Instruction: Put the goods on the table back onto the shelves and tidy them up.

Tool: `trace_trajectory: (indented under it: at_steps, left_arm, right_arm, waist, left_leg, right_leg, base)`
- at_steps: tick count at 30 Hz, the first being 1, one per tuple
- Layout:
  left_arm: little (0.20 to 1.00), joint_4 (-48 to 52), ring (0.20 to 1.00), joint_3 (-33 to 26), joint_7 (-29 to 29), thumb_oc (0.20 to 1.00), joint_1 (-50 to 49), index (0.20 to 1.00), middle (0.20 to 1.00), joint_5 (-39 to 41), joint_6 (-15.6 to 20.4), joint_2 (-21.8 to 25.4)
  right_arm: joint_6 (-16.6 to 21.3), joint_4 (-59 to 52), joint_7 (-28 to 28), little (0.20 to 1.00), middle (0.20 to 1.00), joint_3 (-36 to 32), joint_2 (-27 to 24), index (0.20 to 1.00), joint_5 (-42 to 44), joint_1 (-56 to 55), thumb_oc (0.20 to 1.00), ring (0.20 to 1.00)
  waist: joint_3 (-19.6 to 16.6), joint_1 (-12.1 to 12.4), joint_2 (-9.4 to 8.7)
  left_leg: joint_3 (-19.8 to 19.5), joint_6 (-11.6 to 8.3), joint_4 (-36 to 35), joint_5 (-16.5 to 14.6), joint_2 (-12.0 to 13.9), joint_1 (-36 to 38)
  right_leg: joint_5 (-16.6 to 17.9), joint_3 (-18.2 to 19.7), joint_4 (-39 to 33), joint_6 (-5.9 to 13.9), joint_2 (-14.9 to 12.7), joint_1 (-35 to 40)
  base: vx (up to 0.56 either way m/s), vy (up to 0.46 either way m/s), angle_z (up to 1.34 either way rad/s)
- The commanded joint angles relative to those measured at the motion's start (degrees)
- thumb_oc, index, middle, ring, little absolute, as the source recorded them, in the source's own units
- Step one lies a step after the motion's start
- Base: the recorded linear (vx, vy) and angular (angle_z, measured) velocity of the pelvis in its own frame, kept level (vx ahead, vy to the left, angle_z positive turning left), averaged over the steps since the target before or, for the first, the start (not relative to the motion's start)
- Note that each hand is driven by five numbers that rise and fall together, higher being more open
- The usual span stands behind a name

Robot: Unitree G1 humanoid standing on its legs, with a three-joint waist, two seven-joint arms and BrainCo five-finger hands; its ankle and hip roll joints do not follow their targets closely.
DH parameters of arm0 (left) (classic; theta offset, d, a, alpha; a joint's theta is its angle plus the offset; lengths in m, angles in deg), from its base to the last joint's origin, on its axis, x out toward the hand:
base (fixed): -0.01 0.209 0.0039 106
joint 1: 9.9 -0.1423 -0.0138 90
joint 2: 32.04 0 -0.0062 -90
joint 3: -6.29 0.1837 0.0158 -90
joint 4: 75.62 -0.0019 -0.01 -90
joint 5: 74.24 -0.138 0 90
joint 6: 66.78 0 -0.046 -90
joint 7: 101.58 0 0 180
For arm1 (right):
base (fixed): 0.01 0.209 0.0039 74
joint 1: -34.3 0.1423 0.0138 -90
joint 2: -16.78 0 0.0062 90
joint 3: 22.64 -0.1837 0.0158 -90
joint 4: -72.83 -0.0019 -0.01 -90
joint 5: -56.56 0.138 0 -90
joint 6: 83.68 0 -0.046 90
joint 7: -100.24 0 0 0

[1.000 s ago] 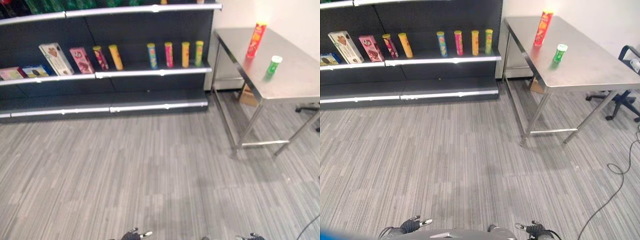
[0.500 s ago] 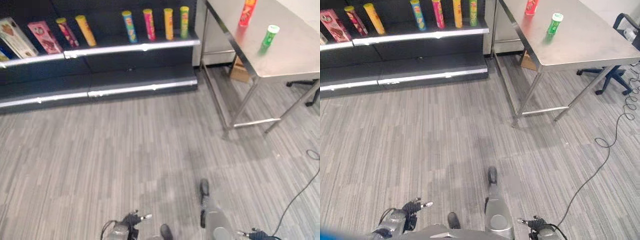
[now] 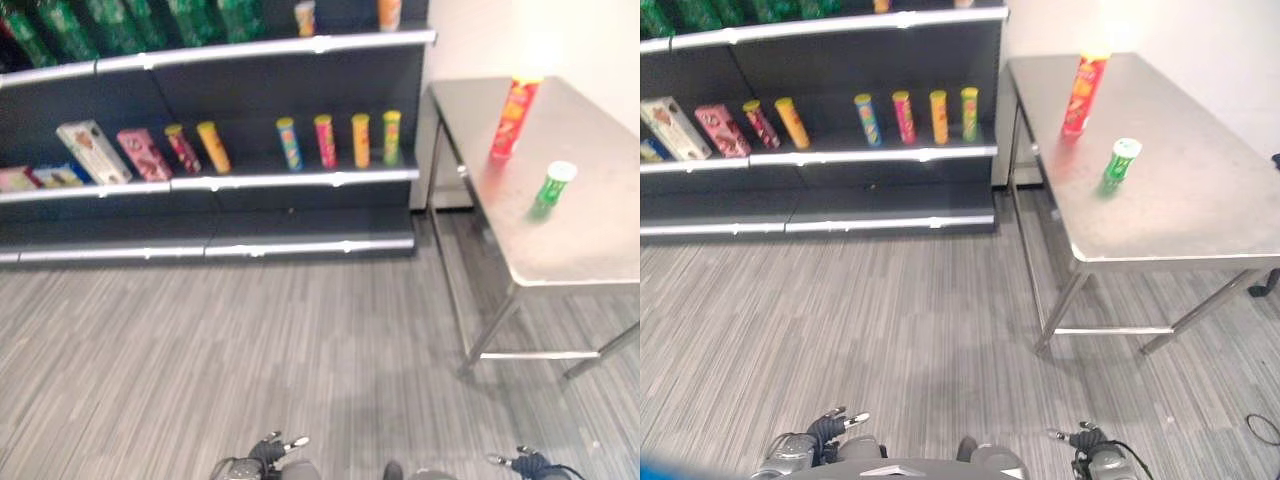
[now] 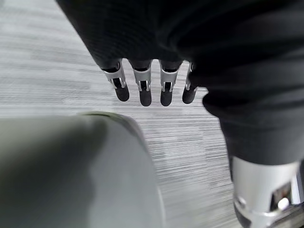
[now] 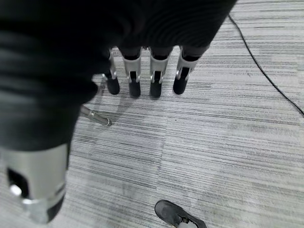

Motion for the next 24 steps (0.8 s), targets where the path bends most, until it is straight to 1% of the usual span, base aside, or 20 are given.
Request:
trace_trajectory:
  at_steps: [1,2,4,5,6,7,8,9,10,11,12,13,14,15,16,17,18,21,22,24]
  left_arm:
    - [1.000,0.06,1.000,2.74,-1.07,1.000,0.12,1.000,1.000,0.08,0.40,-0.24]
    - [1.000,0.09,1.000,2.79,-1.13,1.000,0.08,1.000,1.000,0.10,0.48,-0.13]
    - [1.000,-0.06,1.000,2.85,-1.31,1.000,0.30,1.000,1.000,0.48,0.58,0.03]
    - [1.000,-1.23,1.000,2.93,-1.68,1.000,0.21,1.000,1.000,0.08,0.49,-0.11]
    - [1.000,-2.04,1.000,2.44,-1.34,1.000,-0.35,1.000,1.000,0.02,0.33,-0.21]
    - [1.000,-1.94,1.000,2.33,-1.31,1.000,-0.46,1.000,1.000,-0.09,0.36,-0.11]
    - [1.000,-1.84,1.000,2.13,-1.32,1.000,-0.52,1.000,1.000,-0.17,0.57,0.07]
    - [1.000,-1.90,1.000,1.77,-1.25,1.000,-0.41,1.000,1.000,-0.64,0.58,0.67]
    - [1.000,-1.84,1.000,1.74,-1.36,1.000,-0.34,1.000,1.000,-0.79,0.58,0.94]
    - [1.000,-1.64,1.000,1.43,-1.68,1.000,-0.16,1.000,1.000,-0.57,0.63,1.46]
    - [1.000,-0.76,1.000,1.35,-1.76,1.000,0.25,1.000,1.000,0.13,0.74,2.05]
    - [1.000,-0.76,1.000,1.35,-1.75,1.000,0.25,1.000,1.000,0.13,0.74,2.05]
    - [1.000,-0.38,1.000,1.47,-1.81,1.000,0.34,1.000,1.000,0.27,0.72,2.31]
    - [1.000,-0.28,1.000,1.52,-1.58,1.000,0.40,1.000,1.000,0.16,0.69,2.75]
    - [1.000,-0.29,1.000,1.52,-1.58,1.000,0.40,1.000,1.000,0.16,0.70,2.76]
    - [1.000,-0.26,1.000,1.53,-1.55,1.000,0.29,1.000,1.000,0.12,0.68,2.95]
    - [1.000,-0.45,1.000,1.60,-1.47,1.000,0.76,1.000,1.000,-0.19,0.69,3.36]
    - [1.000,-0.53,1.000,1.63,-1.48,1.000,0.91,1.000,1.000,-0.29,0.72,3.49]
    - [1.000,-0.67,1.000,1.95,-1.63,1.000,1.37,1.000,1.000,-0.37,0.84,3.44]
    - [1.000,-0.82,1.000,2.16,-1.64,1.000,1.73,1.000,1.000,-0.65,0.95,3.46]
  right_arm:
    - [0.46,-0.50,-0.03,1.000,1.000,0.24,-1.64,1.000,0.39,0.82,1.000,1.000]
    - [0.46,-0.65,-0.03,1.000,1.000,0.41,-1.85,1.000,0.19,1.03,1.000,1.000]
    - [0.78,-0.63,-0.29,1.000,1.000,0.72,-2.05,1.000,-0.43,1.29,1.000,1.000]
    - [0.82,0.29,-0.53,1.000,1.000,0.12,-2.31,1.000,-1.10,1.08,1.000,1.000]
    - [0.70,1.07,-0.31,1.000,1.000,0.07,-1.68,1.000,-2.06,0.72,1.000,1.000]
    - [0.76,1.18,-0.07,1.000,1.000,-0.09,-1.53,1.000,-2.24,0.68,1.000,1.000]
    - [0.82,1.15,0.00,1.000,1.000,-0.24,-1.42,1.000,-2.40,0.73,1.000,1.000]
    - [0.54,1.42,0.68,1.000,1.000,-0.26,-0.94,1.000,-2.93,1.14,1.000,1.000]
    - [0.46,1.46,0.80,1.000,1.000,-0.21,-0.84,1.000,-3.10,1.32,1.000,1.000]
    - [0.29,1.59,0.95,1.000,1.000,-0.12,-0.70,1.000,-3.21,1.80,1.000,1.000]
    - [0.26,1.33,1.14,1.000,1.000,-0.26,-0.60,1.000,-3.10,2.01,1.000,1.000]
    - [0.26,1.32,1.14,1.000,1.000,-0.27,-0.60,1.000,-3.10,2.00,1.000,1.000]
    - [0.13,1.32,1.00,1.000,1.000,-0.77,-0.68,1.000,-2.71,1.96,1.000,1.000]
    - [0.10,1.56,0.91,1.000,1.000,-1.61,-0.82,1.000,-2.52,1.74,1.000,1.000]
    - [0.09,1.55,0.91,1.000,1.000,-1.61,-0.82,1.000,-2.52,1.74,1.000,1.000]
    - [0.04,1.45,0.93,1.000,1.000,-1.76,-0.72,1.000,-2.43,1.32,1.000,1.000]
    - [0.05,1.76,0.71,1.000,1.000,-2.10,-0.84,1.000,-2.19,0.90,1.000,1.000]
    - [-0.01,2.10,0.56,1.000,1.000,-2.42,-0.99,1.000,-2.06,0.79,1.000,1.000]
    - [0.00,2.46,0.20,1.000,1.000,-3.05,-1.30,1.000,-1.40,0.87,1.000,1.000]
    - [-0.03,2.70,-0.06,1.000,1.000,-3.55,-1.40,1.000,-0.53,0.72,1.000,1.000]
  waist:
    - [4.20,0.83,0.42]
    - [4.25,1.22,0.80]
    - [4.51,2.16,2.44]
    - [4.38,2.65,2.88]
    - [3.18,2.71,3.81]
    - [2.67,2.87,3.74]
    - [2.27,3.10,3.46]
    - [1.61,3.60,2.89]
    - [1.57,3.79,2.76]
    - [1.64,3.74,2.67]
    - [1.82,3.70,2.90]
    - [1.77,3.77,2.84]
    - [2.02,3.32,2.83]
    - [2.25,2.77,2.98]
    - [2.23,2.79,2.92]
    - [2.22,2.51,2.74]
    - [2.11,1.93,2.43]
    - [2.06,1.56,2.61]
    - [2.10,0.51,2.87]
    - [2.68,-0.67,2.43]
  left_leg:
    - [1.46,3.42,-23.24,-4.84,-1.31,11.14]
    - [0.40,3.24,-32.18,-3.48,-0.97,11.10]
    - [-4.18,0.97,-45.40,2.75,0.12,10.75]
    - [-7.09,-1.01,-49.96,4.70,1.07,8.54]
    - [-7.10,-1.31,-50.92,4.55,1.35,10.55]
    - [-6.01,-1.34,-50.92,4.52,0.98,11.38]
    - [-4.91,-0.85,-50.50,3.93,0.49,11.79]
    - [-2.70,0.79,-49.62,2.50,-0.60,12.90]
    - [-1.67,1.34,-49.55,1.89,-0.88,13.43]
    - [-0.11,2.50,-49.69,0.75,-1.53,14.66]
    - [1.53,4.18,-49.89,-0.69,-2.79,16.00]
    - [1.61,4.20,-49.87,-0.71,-2.85,15.96]
    - [2.52,5.03,-50.16,-1.49,-3.68,17.19]
    - [4.19,6.42,-50.75,-3.33,-5.20,19.39]
    - [4.22,6.45,-50.74,-3.35,-5.28,19.37]
    - [4.93,6.71,-50.92,-4.09,-5.83,20.25]
    - [5.75,6.76,-50.92,-5.34,-6.50,21.27]
    - [5.89,6.60,-50.92,-5.69,-6.44,21.54]
    - [6.04,6.18,-50.92,-6.26,-6.21,21.71]
    - [5.95,5.94,-50.92,-7.02,-6.64,22.52]
  right_leg:
    - [0.58,6.47,-1.54,8.56,-4.30,-0.80]
    - [-0.35,7.07,-1.60,9.01,-4.38,0.07]
    - [-2.21,8.92,-1.53,9.51,-3.55,2.49]
    - [-3.94,10.85,-1.66,10.03,-4.01,4.90]
    - [-5.04,12.62,-1.22,10.51,-4.07,5.51]
    - [-5.17,13.40,-1.15,10.82,-4.84,5.79]
    - [-5.40,13.99,-0.90,11.54,-6.07,5.94]
    - [-5.32,15.22,3.14,13.03,-8.18,4.38]
    - [-5.25,15.66,5.84,13.53,-8.78,3.02]
    - [-4.74,15.70,9.63,14.41,-9.60,0.52]
    - [-2.96,14.17,16.19,15.48,-11.23,-2.92]
    - [-3.07,14.27,16.40,15.51,-11.30,-3.10]
    - [-1.04,13.20,19.74,15.72,-12.28,-4.71]
    - [1.66,9.96,25.93,15.07,-14.84,-7.15]
    - [1.58,10.03,26.08,15.10,-14.92,-7.25]
    - [2.62,8.39,27.27,15.01,-15.93,-7.94]
    - [2.95,6.11,25.38,14.54,-16.30,-8.85]
    - [2.23,5.02,23.04,14.40,-15.75,-9.25]
    - [0.65,4.97,17.10,14.24,-13.66,-10.61]
    - [1.33,7.36,11.05,14.92,-11.91,-11.48]
  base:
    - [0.47,0.185,-0.43]
    - [0.49,0.247,-0.50]
    - [0.51,0.248,-0.83]
    - [0.70,0.317,-0.98]
    - [0.66,0.331,-0.85]
    - [0.47,0.289,-1.23]
    - [0.43,0.350,-1.62]
    - [0.38,0.345,-1.70]
    - [0.34,0.344,-1.16]
    - [0.22,0.328,-0.67]
    - [0.16,0.252,-0.58]
    - [0.15,0.257,-0.58]
    - [0.16,0.271,-0.43]
    - [0.16,0.271,-0.19]
    - [0.16,0.238,-0.03]
    - [0.15,0.125,0.08]
    - [0.15,0.122,0.07]
    - [0.10,0.023,0.04]
    - [0.11,-0.018,0.04]
    - [0.15,-0.038,-0.03]
